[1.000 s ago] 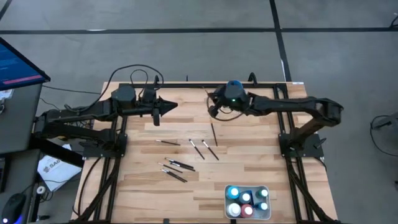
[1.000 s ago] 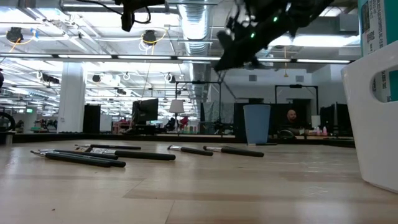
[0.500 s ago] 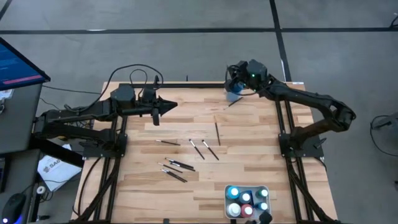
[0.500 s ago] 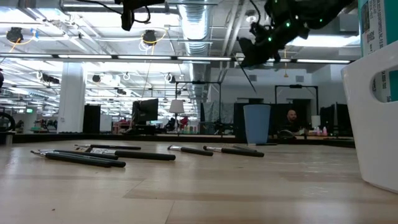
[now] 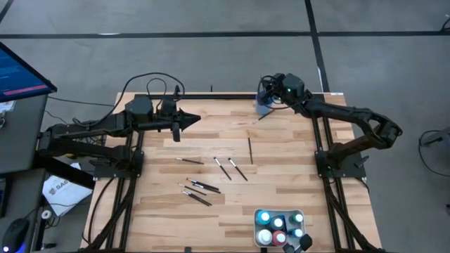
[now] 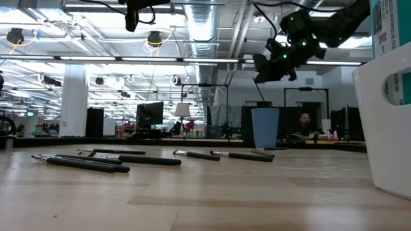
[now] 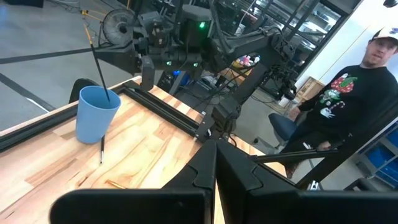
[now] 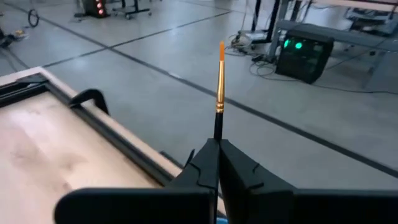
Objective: Pick & Place Paint Supplies
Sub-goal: Put the orange paintbrush into the blue cup
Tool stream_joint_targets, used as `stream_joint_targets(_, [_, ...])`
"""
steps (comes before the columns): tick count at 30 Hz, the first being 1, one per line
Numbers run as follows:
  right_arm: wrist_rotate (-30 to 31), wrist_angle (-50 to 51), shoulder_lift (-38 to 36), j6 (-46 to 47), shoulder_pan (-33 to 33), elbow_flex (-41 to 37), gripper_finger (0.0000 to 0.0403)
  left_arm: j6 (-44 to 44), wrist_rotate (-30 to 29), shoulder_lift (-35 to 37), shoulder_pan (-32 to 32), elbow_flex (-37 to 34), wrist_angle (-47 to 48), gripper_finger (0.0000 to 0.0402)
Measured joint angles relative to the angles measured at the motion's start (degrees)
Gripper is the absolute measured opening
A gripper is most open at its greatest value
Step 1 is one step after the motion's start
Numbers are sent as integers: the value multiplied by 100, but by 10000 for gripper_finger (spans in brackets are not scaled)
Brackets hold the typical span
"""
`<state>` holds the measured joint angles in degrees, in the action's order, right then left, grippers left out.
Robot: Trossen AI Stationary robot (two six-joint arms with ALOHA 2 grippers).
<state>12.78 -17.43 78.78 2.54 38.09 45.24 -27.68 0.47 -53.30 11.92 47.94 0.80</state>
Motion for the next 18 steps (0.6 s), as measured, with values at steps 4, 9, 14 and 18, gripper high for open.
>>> stream_joint_targets(4, [13,-163,2,97,36,-150,0,0,-2,1,-1,0,-3,2])
stream_joint_targets(9, [15,-130,2,22,37,-158,0,0,-2,1,0,0,-5,2])
stream_joint_targets(14, [13,-101,2,29,35,-158,0,0,-2,1,-1,0,-8,2])
stream_joint_targets(18, [15,-87,2,8,35,-158,0,0,-2,0,-2,-2,-15,2])
